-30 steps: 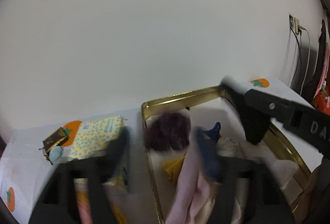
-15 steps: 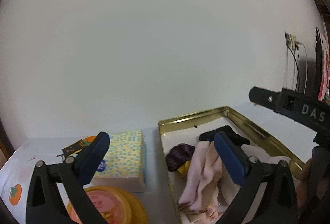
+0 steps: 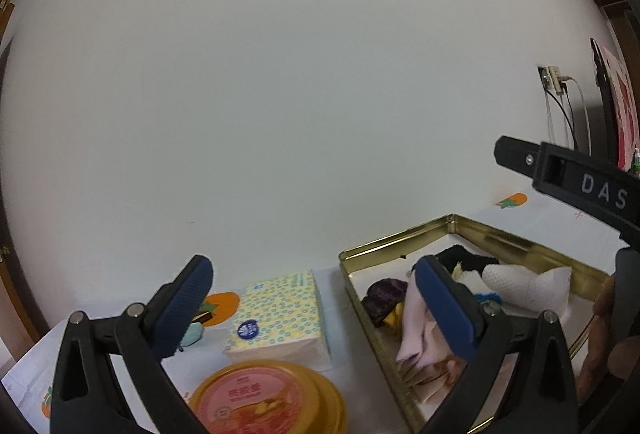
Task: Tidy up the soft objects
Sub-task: 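Move both open tools away from the tray toward the black pouch and teal pompom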
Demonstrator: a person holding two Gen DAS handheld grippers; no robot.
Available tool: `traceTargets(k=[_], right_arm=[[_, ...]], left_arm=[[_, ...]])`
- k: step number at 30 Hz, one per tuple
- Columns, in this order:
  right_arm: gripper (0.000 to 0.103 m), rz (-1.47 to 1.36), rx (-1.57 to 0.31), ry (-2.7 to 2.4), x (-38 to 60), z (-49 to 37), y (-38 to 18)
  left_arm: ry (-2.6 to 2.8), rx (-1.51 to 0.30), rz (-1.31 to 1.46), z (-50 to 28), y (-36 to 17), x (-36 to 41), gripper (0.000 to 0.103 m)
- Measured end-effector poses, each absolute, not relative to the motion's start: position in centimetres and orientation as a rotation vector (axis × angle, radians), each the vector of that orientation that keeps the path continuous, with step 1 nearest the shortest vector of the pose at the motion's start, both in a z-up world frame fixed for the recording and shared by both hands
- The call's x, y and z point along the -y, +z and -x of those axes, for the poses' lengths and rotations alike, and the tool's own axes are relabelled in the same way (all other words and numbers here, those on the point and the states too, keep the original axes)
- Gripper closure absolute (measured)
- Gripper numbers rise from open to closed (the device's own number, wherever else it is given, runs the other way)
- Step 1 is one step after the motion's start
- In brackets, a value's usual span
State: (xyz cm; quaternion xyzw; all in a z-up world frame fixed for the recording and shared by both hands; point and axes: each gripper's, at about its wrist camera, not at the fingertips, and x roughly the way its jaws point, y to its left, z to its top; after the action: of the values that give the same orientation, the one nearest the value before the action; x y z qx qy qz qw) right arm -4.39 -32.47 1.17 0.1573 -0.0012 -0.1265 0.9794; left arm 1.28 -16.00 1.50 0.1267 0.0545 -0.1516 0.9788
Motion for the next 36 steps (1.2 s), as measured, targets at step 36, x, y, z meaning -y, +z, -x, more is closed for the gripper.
traceTargets(k=[36], right_arm=[[0.018,-0.283,-0.068,-0.172,21.9,3.2,-0.2]], left_arm=[[-0.187,-0.182,-0.193,-4.1,1.0,2.9,0.000]])
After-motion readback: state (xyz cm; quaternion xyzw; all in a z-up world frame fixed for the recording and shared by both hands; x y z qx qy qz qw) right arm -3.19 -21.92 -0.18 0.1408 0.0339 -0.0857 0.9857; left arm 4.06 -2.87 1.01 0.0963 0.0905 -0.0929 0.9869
